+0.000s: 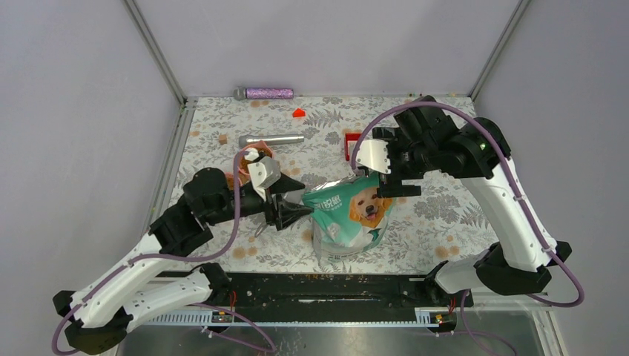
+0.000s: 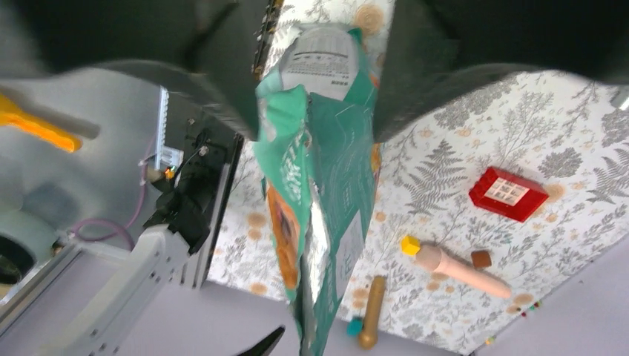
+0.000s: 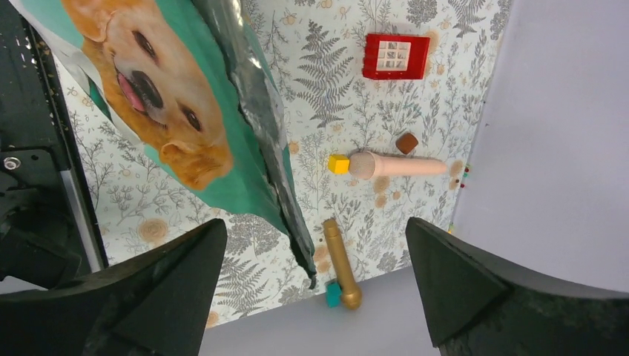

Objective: Serve the pet food

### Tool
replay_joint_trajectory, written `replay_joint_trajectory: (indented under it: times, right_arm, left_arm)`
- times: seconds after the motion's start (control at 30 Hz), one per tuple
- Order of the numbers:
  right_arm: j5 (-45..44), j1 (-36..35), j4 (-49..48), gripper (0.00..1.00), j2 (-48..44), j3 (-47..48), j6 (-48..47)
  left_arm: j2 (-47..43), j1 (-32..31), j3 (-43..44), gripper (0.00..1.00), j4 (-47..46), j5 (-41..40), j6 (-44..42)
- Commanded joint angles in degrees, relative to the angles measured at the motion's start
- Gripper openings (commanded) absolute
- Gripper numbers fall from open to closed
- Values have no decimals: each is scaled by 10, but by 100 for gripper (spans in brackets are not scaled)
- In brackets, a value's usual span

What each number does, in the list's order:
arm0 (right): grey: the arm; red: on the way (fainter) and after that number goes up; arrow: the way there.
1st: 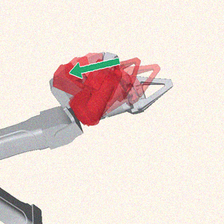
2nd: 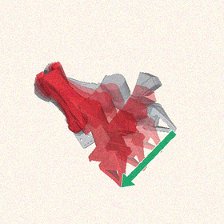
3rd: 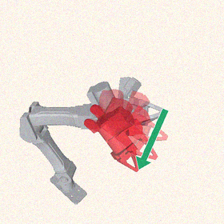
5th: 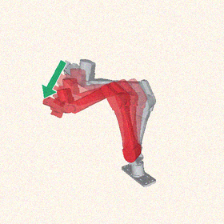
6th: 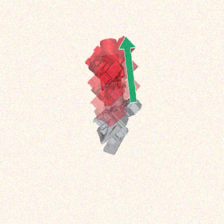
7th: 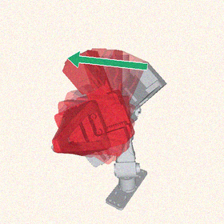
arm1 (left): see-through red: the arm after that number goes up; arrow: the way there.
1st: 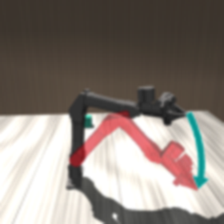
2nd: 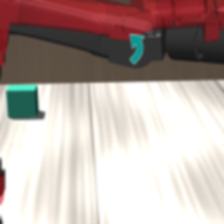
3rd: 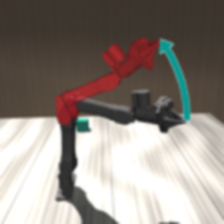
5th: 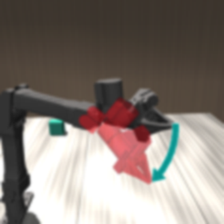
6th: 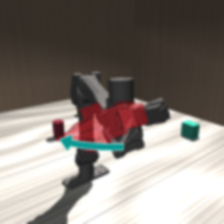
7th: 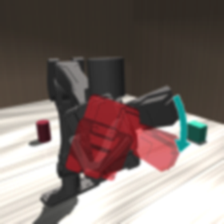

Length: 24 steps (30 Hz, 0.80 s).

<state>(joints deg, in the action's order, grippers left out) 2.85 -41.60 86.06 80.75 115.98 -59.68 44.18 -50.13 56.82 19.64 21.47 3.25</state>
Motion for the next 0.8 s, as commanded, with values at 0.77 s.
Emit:
replay_joint_trajectory:
  times: [0.77]
  right_arm:
    - [-146,22,-373,99,-134,-89,491]
  left_arm:
    - [1,3,120,99,54,-511,242]
